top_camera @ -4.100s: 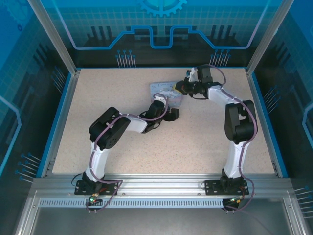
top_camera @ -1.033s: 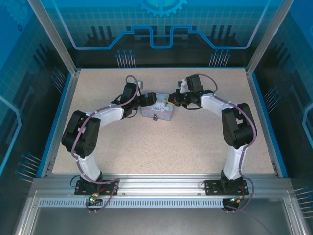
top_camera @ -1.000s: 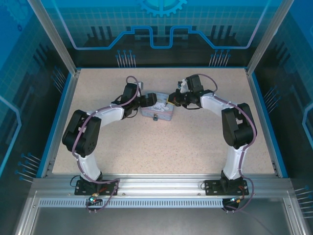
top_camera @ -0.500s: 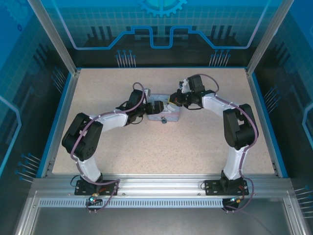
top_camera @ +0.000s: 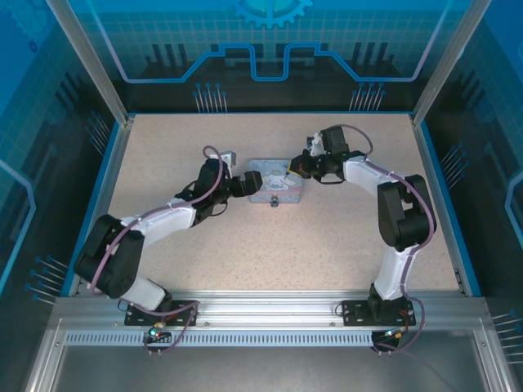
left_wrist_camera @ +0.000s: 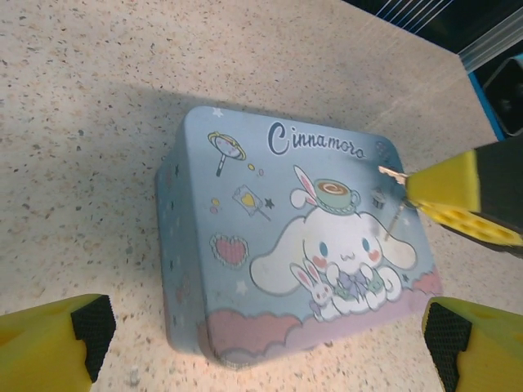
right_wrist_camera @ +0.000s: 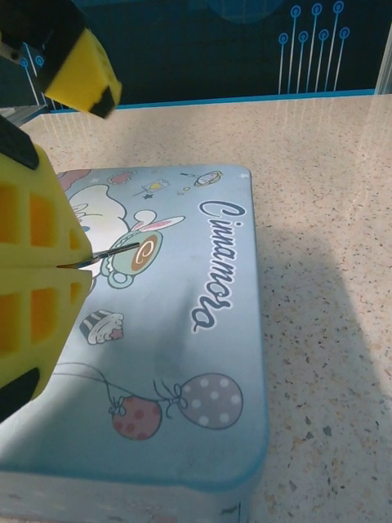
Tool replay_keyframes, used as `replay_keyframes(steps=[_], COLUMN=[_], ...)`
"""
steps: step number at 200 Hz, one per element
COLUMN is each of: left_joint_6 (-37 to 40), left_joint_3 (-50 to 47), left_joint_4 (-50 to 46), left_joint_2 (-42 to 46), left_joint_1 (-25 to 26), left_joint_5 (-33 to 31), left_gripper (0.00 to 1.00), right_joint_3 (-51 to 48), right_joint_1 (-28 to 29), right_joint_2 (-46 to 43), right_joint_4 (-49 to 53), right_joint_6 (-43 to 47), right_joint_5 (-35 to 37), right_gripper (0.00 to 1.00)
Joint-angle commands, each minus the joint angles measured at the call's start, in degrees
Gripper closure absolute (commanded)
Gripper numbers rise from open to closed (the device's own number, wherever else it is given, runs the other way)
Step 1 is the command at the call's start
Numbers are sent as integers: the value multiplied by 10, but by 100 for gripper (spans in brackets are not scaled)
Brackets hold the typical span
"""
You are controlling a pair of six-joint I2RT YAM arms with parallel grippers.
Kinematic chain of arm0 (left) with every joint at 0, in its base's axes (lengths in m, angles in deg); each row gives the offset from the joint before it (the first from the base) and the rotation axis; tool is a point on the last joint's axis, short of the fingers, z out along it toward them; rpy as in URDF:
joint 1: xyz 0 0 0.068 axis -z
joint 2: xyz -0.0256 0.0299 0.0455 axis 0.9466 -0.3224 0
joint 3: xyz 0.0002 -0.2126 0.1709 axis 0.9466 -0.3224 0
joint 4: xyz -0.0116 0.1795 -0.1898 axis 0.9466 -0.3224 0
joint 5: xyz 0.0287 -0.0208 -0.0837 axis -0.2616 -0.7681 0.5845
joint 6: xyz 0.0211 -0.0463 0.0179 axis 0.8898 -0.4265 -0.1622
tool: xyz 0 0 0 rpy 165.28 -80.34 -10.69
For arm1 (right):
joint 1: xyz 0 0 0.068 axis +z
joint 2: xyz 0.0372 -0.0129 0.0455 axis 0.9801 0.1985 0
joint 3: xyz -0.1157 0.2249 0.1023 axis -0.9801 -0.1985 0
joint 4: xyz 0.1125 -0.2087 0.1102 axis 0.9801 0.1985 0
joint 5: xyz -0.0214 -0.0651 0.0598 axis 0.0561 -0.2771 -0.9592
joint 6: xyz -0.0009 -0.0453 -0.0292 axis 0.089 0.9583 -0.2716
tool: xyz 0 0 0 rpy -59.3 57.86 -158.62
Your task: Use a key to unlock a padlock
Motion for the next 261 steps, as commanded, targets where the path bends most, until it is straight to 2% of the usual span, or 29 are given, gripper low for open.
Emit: replay_keyframes(steps=[1,46,98,168,261], left_joint_6=[16,34,61,88,126], left_joint_3=[-37,-75,-63,-21,12], left_joint_4=[3,13,81,171,208], left_joint_2=[40,44,-52,-169,-232], left_joint_1=[7,43,93,128,147], left_joint_5=[40,86,89,35,-55], left_gripper=[1,1,1,1,1], right_joint_3=[-7,-9,-14,-18,-16], right_joint_1=[-5,-5,-5,-2,0], right_joint_2=[-14,-4,-3,-7,-7], right_joint_4=[9,14,15,25,34], right_joint_6=[11,6,0,0,2], right_joint_5=[6,19,26,32,35], right_gripper=[100,100,100,100,100])
